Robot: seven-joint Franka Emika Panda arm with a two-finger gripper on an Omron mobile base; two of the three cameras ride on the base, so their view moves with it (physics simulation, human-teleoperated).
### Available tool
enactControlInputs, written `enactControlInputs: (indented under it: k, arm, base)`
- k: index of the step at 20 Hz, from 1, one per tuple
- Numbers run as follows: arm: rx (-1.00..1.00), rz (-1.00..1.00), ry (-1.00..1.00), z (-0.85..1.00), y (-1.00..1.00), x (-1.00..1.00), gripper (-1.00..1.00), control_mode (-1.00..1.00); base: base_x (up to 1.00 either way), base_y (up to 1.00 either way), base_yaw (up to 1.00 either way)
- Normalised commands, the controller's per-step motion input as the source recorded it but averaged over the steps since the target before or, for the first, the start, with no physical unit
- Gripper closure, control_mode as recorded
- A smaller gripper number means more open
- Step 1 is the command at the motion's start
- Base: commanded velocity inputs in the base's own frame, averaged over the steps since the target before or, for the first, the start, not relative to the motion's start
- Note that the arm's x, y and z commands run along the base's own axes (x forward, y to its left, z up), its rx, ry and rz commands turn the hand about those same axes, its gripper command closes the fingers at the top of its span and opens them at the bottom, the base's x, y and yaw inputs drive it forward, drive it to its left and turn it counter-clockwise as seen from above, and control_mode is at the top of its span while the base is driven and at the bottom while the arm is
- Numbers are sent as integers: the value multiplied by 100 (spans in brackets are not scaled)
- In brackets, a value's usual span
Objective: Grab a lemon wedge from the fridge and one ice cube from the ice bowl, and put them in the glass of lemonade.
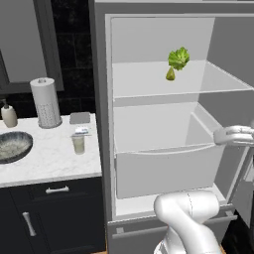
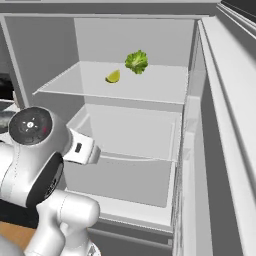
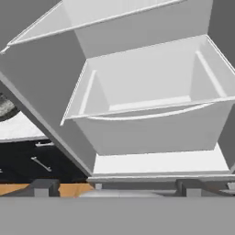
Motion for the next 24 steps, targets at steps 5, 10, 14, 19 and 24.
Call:
enactControlInputs:
  k: [5, 10, 14, 19, 24]
  arm:
    - [-14, 13, -19, 89, 0, 8, -100, -100]
    - [-8, 16, 0, 61, -6, 55, -100, -100]
    - [-2, 2, -2, 15, 0, 71, -100, -100]
    - [-1, -7, -13, -3, 13, 56, -100, -100]
    - [-4, -16, -2, 0, 54, 71, -100, -100]
  base:
    - [0, 0, 0]
    - [0, 0, 0]
    - [0, 0, 0]
    - [0, 0, 0]
    - [0, 0, 0]
